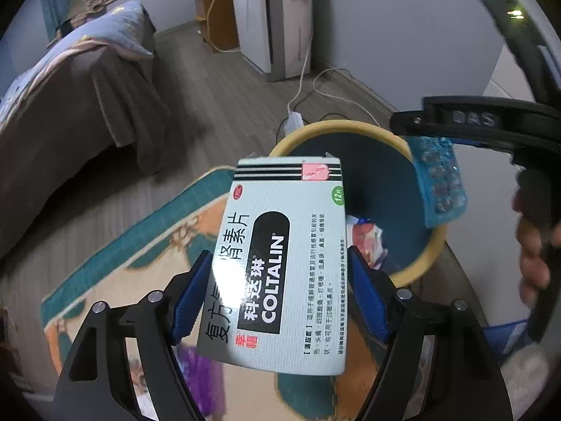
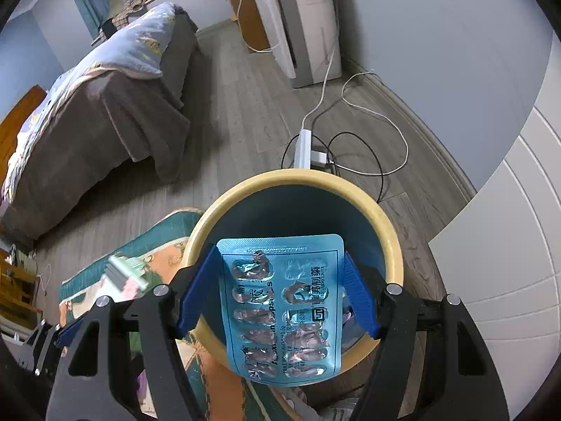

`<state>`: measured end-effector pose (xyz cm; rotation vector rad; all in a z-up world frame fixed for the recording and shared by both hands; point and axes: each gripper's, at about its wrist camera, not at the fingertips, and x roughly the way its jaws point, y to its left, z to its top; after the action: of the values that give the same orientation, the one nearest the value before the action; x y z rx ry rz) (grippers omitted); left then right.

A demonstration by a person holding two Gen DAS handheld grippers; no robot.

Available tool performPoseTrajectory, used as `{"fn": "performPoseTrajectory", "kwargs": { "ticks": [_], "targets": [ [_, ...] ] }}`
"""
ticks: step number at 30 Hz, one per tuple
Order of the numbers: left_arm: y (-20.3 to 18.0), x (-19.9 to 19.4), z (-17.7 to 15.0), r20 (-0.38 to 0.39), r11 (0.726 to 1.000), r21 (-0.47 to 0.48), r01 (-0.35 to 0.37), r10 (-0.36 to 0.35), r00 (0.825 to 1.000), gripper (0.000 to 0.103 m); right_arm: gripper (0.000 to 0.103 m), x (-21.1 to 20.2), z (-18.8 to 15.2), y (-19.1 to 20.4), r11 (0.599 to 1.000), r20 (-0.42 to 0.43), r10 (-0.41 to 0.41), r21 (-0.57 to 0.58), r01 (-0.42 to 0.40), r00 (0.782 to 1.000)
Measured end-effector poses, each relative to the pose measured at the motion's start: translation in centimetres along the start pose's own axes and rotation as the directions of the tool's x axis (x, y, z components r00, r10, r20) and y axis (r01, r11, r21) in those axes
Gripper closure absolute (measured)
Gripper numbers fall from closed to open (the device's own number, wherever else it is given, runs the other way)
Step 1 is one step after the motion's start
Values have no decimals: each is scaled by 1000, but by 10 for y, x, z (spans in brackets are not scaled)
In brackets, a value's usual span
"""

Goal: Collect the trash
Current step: 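Carry box and blister pack over the bin and open both tools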

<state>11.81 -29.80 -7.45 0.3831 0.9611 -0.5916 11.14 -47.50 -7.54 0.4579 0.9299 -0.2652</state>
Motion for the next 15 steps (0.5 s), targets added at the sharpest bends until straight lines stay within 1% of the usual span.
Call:
{"fn": "performPoseTrajectory", "kwargs": {
  "ticks": [3,7,8,9,11,12,13,15],
  "targets": [
    [-5,6,14,14,1000,13,17,-17,1000,27,35,1,2,-6,999,3,21,30,-21,1000],
    [-14,6,27,53,998,51,23,-26,998,26,34,1,4,-16,997,17,44,64,-45,999],
    [-16,5,28,58,998,60,21,-25,998,25,34,1,5,-18,996,16,49,70,-50,999],
    [-19,4,29,62,997,69,17,-21,998,21,34,3,5,-18,995,11,57,77,-57,998],
    [-20,3,29,68,997,75,10,-15,998,16,28,5,5,-18,994,3,63,85,-63,998],
    [-19,2,28,68,997,74,4,-9,998,14,24,6,5,-18,994,2,63,86,-63,998],
    [-17,1,26,67,998,68,-2,-2,998,13,21,5,5,-18,994,3,63,86,-63,998],
    [-11,0,22,60,999,46,-16,13,998,11,18,4,5,-17,994,4,66,83,-66,998]
  ]
}}
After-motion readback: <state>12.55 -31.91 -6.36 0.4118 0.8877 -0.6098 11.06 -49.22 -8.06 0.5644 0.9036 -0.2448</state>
